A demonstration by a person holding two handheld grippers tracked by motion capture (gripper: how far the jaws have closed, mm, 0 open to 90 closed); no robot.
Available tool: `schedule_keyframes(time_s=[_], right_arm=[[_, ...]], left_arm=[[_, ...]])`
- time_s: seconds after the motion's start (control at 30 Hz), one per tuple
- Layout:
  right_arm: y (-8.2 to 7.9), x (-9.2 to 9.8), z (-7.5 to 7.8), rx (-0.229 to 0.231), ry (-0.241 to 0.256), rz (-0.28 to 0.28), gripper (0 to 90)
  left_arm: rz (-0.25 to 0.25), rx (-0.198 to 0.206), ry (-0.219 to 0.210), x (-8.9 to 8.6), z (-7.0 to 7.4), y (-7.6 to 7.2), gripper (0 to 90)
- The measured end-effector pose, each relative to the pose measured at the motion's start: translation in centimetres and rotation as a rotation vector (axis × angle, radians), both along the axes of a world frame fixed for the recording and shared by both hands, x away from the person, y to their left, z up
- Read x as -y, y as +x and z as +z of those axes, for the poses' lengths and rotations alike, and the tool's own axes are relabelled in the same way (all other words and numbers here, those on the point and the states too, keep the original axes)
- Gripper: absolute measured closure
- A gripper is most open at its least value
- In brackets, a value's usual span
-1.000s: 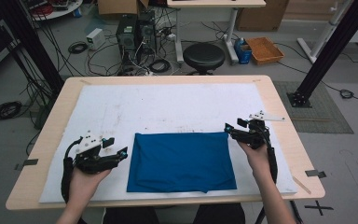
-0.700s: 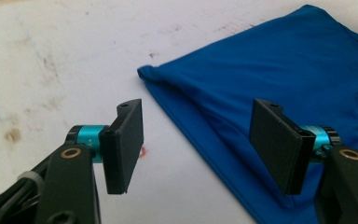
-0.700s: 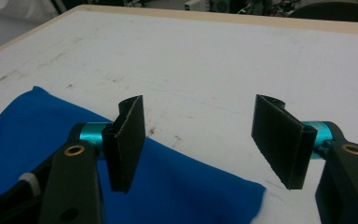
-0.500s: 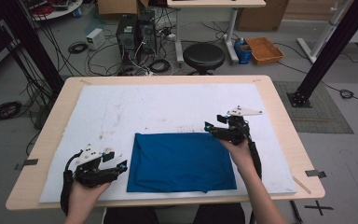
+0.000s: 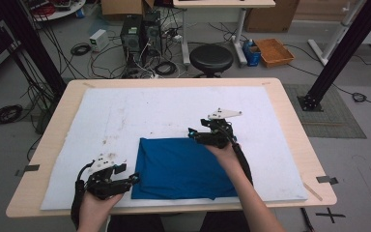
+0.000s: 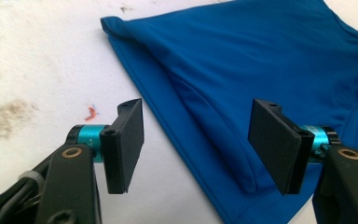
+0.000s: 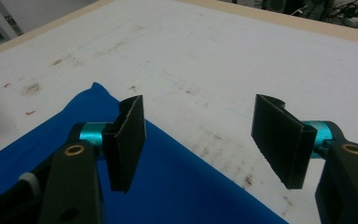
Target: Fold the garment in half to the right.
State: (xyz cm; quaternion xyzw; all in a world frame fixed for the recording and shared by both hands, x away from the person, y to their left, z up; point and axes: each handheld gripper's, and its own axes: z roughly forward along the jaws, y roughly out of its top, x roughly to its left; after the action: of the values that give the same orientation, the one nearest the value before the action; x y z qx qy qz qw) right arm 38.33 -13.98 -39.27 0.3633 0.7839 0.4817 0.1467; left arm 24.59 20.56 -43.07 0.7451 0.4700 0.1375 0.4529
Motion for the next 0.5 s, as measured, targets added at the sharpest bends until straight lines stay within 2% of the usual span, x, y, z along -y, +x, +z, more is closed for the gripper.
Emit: schedule_keyframes(time_s=[0.07, 0.17, 0.27, 0.5], right_arm=[[0.2, -0.7, 0.1, -0.002, -0.002, 0.016, 35.3], [0.4, -1.7, 0.2, 0.002, -0.002, 0.032, 35.3], [0.5, -2.5, 0.2, -0.005, 0.002, 0.04, 35.7], [0.9, -4.3, -0.3, -0.015, 0.008, 0.06, 35.9]], left_arm=[[0.009, 0.0, -0.006, 0.0, -0.1, 0.0, 35.9], [0.032, -0.025, -0.023, -0.1, -0.4, 0.0, 36.1], [0.049, -0.032, -0.035, 0.1, -0.5, -0.3, 36.2], [0.073, -0.07, -0.055, 0.7, -1.0, -0.6, 36.5]])
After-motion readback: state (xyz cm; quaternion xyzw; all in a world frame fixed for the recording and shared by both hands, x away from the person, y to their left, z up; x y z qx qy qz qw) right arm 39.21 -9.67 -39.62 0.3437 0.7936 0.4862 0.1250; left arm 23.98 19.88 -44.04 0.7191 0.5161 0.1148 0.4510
